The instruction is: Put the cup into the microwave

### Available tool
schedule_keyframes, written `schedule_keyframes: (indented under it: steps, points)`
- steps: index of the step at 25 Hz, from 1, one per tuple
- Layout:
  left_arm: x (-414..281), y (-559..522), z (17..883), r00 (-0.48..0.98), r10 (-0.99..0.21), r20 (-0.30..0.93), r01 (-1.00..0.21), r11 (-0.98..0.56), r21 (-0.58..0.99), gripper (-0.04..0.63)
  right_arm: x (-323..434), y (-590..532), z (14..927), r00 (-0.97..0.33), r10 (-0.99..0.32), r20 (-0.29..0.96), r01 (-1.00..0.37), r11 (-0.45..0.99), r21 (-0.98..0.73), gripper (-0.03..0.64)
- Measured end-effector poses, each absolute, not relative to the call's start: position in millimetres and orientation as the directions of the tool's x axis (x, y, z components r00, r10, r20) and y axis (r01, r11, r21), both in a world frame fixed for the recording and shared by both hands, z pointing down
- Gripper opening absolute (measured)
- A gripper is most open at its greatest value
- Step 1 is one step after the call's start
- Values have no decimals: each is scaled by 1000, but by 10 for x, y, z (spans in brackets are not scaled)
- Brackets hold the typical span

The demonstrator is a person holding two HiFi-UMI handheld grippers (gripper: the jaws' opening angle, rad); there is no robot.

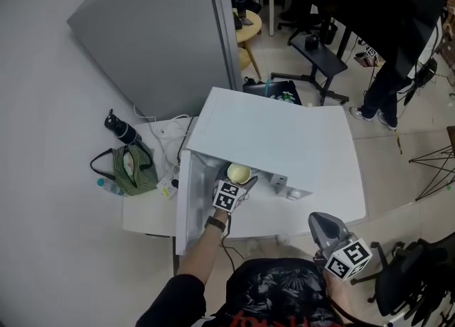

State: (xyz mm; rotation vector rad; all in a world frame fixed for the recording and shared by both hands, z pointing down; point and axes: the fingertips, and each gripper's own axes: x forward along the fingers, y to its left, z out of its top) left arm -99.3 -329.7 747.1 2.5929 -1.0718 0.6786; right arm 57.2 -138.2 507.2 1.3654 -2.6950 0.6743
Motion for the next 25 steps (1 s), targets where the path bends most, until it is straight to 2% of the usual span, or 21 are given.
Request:
schedule_keyframes:
  steps: [12,18,25]
  points:
    - [-992,-3842,7636,592,-627,506,-744,-666,46,466,891,-1320,5127,-513,-823,244,-836,414,-360,0]
    - [-978,-4078,7643,593,-649,477,-759,-648,62,466,860,-1363,5152,-508,-823,255,-841,411,-352,0]
    - [-932,-4061,7681,629,-619,470,-720,-692,53,466,734,-1459,5193,-535,-804,260,-827,435,-356,0]
